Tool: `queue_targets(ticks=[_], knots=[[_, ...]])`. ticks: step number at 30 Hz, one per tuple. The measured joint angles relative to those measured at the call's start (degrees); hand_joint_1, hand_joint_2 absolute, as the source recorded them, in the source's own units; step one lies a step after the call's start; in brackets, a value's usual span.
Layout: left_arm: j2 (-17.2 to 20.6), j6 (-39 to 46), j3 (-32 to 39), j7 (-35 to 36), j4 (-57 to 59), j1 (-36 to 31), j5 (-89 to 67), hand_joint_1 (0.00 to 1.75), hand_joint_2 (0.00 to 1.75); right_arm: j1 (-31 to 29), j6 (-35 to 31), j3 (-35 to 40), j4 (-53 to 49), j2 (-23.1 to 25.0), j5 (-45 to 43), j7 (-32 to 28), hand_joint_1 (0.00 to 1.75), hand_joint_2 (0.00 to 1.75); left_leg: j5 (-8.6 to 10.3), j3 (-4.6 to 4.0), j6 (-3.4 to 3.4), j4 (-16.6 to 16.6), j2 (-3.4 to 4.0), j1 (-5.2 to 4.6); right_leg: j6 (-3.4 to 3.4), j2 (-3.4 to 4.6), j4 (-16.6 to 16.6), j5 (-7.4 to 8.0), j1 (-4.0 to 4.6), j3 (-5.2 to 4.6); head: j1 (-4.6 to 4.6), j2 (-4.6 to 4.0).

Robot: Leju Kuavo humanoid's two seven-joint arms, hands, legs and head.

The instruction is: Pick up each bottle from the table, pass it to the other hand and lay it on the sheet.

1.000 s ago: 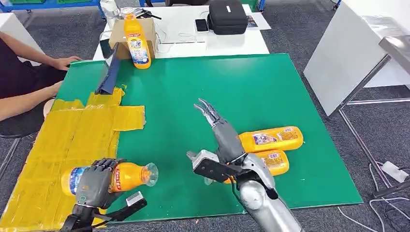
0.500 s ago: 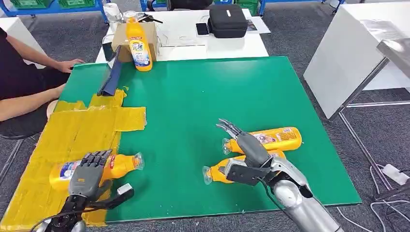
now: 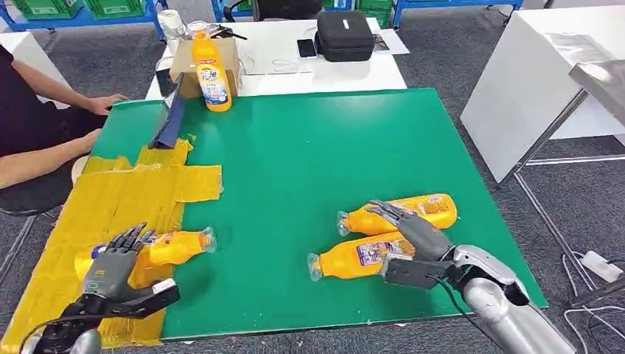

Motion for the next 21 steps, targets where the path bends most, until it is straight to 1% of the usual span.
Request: queue_targets(ticks=[2, 4, 5, 6, 8, 10, 13, 15, 17, 21], knots=[[0.0, -1.7, 0.7, -4.7, -2.1, 1.0, 8.2, 0.0, 0.0, 0.0, 0.1, 0.4, 0.3, -1.2, -0.3, 0.2, 0.0, 1.75, 0.01, -0.07, 0.02, 0.0, -0.09, -0.01, 0.01, -0.09, 0.0, -0.02, 0.0, -0.07, 0.0, 0.0], [-0.7, -6.0, 1.9, -11.1, -5.1, 2.4, 19.2, 0.0, 0.0, -0.2, 0.3, 0.9, 0.7, -2.7, -0.5, 0.4, 0.0, 1.75, 0.04, -0.33, 0.07, 0.0, -0.16, -0.01, 0.03, -0.13, 0.0, -0.01, -0.03, -0.26, -0.02, 0.0], [-1.1, -7.1, 2.3, -12.6, -6.1, 3.0, 21.6, 0.0, 0.0, -0.2, 0.4, 1.1, 0.9, -3.2, -0.6, 0.4, 0.0, 1.75, 0.09, -0.4, 0.12, 0.0, -0.15, -0.02, 0.07, -0.12, 0.0, 0.03, -0.04, -0.41, 0.0, 0.0], [-1.4, -8.0, 2.5, -13.3, -7.0, 3.5, 22.9, 0.0, 0.0, -0.3, 0.5, 1.2, 1.1, -3.7, -0.7, 0.5, 0.0, 1.75, 0.19, -0.57, 0.26, 0.0, -0.14, -0.03, 0.14, -0.12, 0.0, 0.09, -0.04, -0.57, 0.04, 0.0], [-2.0, -8.5, 2.8, -13.4, -8.4, 3.9, 23.5, 0.0, 0.0, -0.6, 0.4, 1.5, 1.4, -4.3, -0.8, 0.5, 0.0, 1.75, 0.25, -0.88, 0.26, 0.0, -0.15, -0.07, 0.23, -0.12, 0.0, 0.19, -0.07, -0.84, 0.04, 0.0], [-2.3, -9.8, 3.3, -14.9, -9.5, 4.5, 25.9, 0.0, 0.0, -0.9, 0.6, 2.0, 1.7, -4.7, -1.0, 0.6, 0.0, 1.75, 0.25, -0.97, 0.27, 0.0, -0.13, -0.13, 0.25, -0.1, 0.0, 0.22, -0.14, -0.96, 0.0, 0.0], [-3.7, -17.0, 4.8, -21.0, -11.4, 5.4, 36.6, 0.0, 0.0, -2.2, 1.3, 2.8, 3.2, -5.1, -2.0, 0.9, 0.0, 1.75, 0.28, -1.13, 0.28, 0.1, -0.12, -0.14, 0.27, -0.1, 0.0, 0.23, -0.14, -1.17, 0.0, 0.0], [-5.2, -21.9, 6.2, -22.9, -13.1, 5.5, 42.7, 0.0, 0.0, -3.4, 1.5, 3.5, 4.8, -5.1, -2.6, 0.9, 0.0, 1.75, 0.28, -1.16, 0.28, 0.1, -0.12, -0.14, 0.27, -0.11, 0.0, 0.23, -0.15, -1.18, 0.02, 0.0], [-6.3, -24.5, 7.7, -23.2, -14.6, 5.5, 45.6, 0.0, 0.0, -4.4, 1.5, 4.2, 6.4, -5.0, -3.0, 0.9, 0.0, 1.75, 0.28, -1.18, 0.29, 0.1, -0.12, -0.15, 0.27, -0.11, 0.0, 0.23, -0.16, -1.19, 0.0, 0.0], [-7.7, -26.2, 9.6, -23.3, -16.4, 5.4, 46.7, 0.0, 0.0, -5.5, 1.4, 5.4, 9.3, -4.9, -3.2, 0.9, 0.0, 1.75, 0.27, -1.27, 0.29, 0.1, -0.14, -0.16, 0.27, -0.12, 0.0, 0.23, -0.16, -1.26, 0.02, 0.0]])
